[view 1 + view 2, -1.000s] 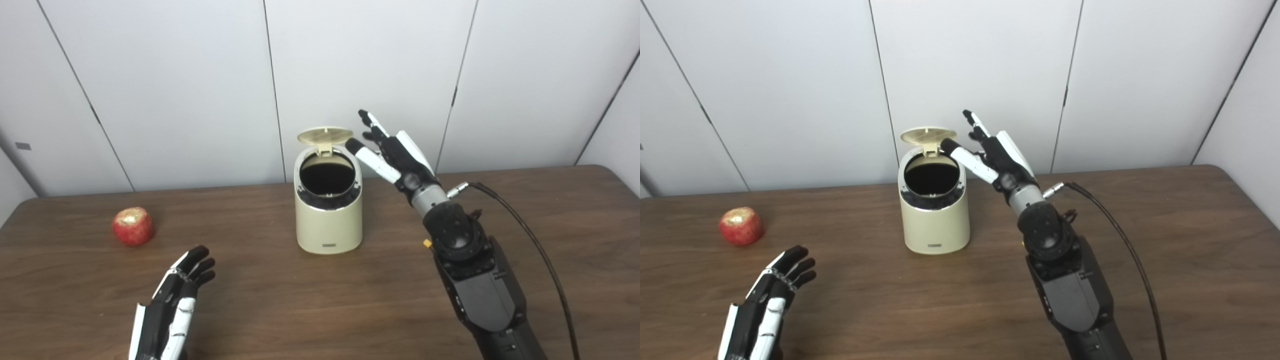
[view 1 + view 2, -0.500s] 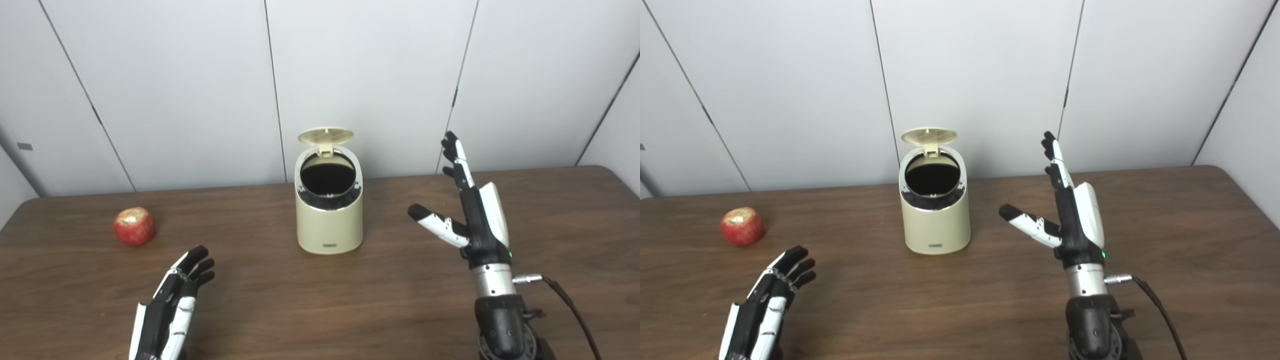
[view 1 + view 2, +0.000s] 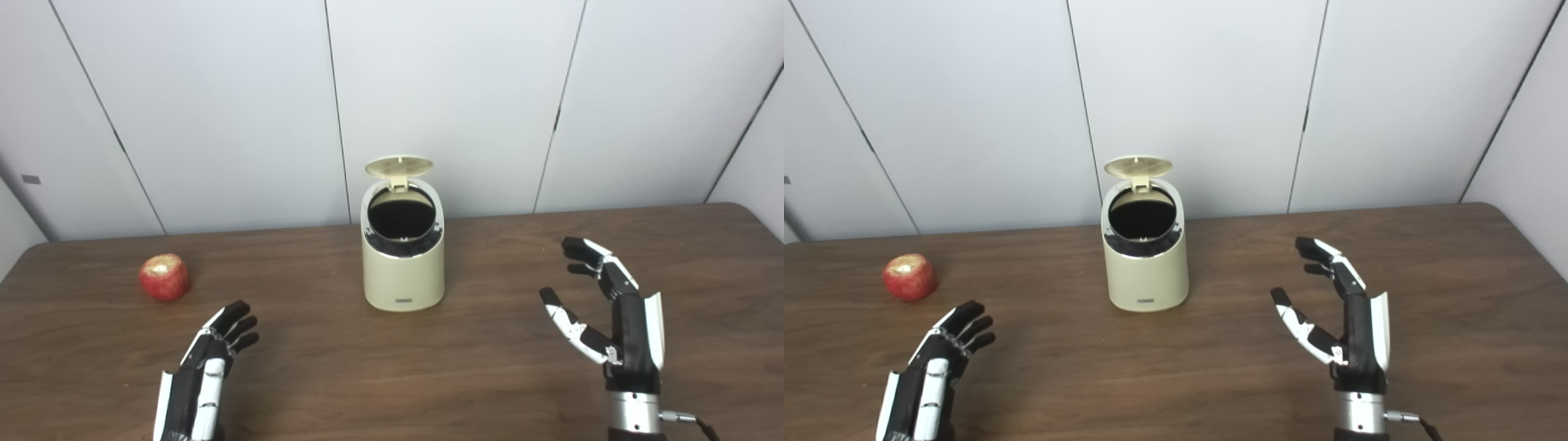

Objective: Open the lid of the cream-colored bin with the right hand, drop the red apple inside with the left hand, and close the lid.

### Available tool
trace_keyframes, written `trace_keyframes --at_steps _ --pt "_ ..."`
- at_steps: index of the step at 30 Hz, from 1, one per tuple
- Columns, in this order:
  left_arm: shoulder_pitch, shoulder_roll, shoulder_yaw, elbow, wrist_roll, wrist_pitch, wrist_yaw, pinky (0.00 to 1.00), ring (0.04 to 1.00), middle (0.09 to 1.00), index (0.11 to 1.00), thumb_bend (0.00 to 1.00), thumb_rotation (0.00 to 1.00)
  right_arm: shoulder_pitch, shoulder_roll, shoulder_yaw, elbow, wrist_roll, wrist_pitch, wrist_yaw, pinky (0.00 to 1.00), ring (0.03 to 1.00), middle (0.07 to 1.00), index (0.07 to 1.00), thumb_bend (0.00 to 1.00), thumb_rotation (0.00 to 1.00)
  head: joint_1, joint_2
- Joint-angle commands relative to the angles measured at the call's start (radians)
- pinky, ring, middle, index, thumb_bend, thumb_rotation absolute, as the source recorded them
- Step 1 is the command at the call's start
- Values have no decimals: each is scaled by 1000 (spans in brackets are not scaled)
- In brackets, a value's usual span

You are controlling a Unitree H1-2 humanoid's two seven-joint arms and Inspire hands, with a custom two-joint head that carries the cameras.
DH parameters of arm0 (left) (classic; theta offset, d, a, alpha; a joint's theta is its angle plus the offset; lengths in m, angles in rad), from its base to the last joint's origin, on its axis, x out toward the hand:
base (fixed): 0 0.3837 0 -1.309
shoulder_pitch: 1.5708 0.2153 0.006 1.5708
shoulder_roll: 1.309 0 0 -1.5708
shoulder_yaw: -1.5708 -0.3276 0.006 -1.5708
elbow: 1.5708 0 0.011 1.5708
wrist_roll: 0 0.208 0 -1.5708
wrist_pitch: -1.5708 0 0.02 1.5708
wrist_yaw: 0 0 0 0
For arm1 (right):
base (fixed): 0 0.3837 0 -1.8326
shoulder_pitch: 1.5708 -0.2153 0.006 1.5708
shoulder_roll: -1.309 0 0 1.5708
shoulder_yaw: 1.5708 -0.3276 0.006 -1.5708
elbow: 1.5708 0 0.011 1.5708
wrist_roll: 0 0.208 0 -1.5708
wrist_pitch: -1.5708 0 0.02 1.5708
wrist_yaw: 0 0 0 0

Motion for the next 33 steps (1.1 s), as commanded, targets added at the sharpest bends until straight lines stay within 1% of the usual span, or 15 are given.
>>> trace_keyframes --at_steps 1,3,5,7,8,10,12,14,17,19,20,25,30,32,33 --pt "-30 11 2 -28 10 -23 6 804 832 863 839 413 740 -23 -47 13 56 -32 -47 -72 644 727 734 716 227 155 0 2" --pt "-35 1 17 -26 62 -51 36 773 812 854 832 458 663 -28 -62 33 72 -36 -47 -105 650 731 735 714 234 227 3 1" --pt "-45 -15 43 -31 126 -83 83 681 746 803 795 599 436 -32 -73 44 84 -39 -47 -124 663 740 740 714 244 288 2 1" --pt "-52 -32 77 -62 183 -109 137 630 706 756 758 669 272 -34 -75 46 94 -37 -47 -129 664 741 744 718 240 293 -1 1" --pt "-60 -35 97 -74 218 -135 166 622 703 743 748 662 214 -35 -75 47 97 -36 -46 -131 667 745 747 721 240 291 -2 2" --pt "-80 -30 136 -119 262 -166 210 589 679 712 721 672 168 -38 -75 45 105 -40 -47 -134 672 750 750 724 236 249 -3 4" --pt "-97 -10 165 -194 288 -153 219 577 678 707 722 673 154 -39 -73 42 109 -42 -47 -133 669 744 748 727 240 223 2 5" --pt "-120 25 188 -271 294 -98 211 584 686 720 749 697 131 -39 -73 40 112 -40 -47 -132 666 740 749 729 243 212 8 5" --pt "-172 87 225 -326 259 -22 211 682 743 777 809 821 119 -39 -74 38 113 -38 -47 -130 655 733 746 724 241 182 15 3" --pt "-212 119 258 -328 277 17 228 725 793 808 833 874 189 -40 -77 39 114 -36 -47 -129 667 741 751 725 236 142 18 1" --pt "-233 139 276 -319 292 29 236 772 816 827 849 882 220 -40 -78 39 114 -34 -47 -128 663 740 750 725 235 138 21 0" --pt "-295 217 319 -267 297 124 235 817 863 870 899 901 226 -41 -86 43 119 -28 -47 -131 667 744 754 727 233 138 24 -2" --pt "-344 294 318 -149 320 206 221 935 949 945 986 937 297 -39 -93 39 118 -33 -46 -132 661 741 749 724 229 136 40 -4" --pt "-360 317 307 -105 304 230 208 861 941 958 981 980 326 -39 -101 39 118 -27 -47 -133 647 732 742 722 230 162 58 -7" --pt "-369 322 302 -83 288 244 201 765 915 951 975 991 328 -38 -104 36 119 -26 -47 -132 643 729 741 722 230 169 76 -10"
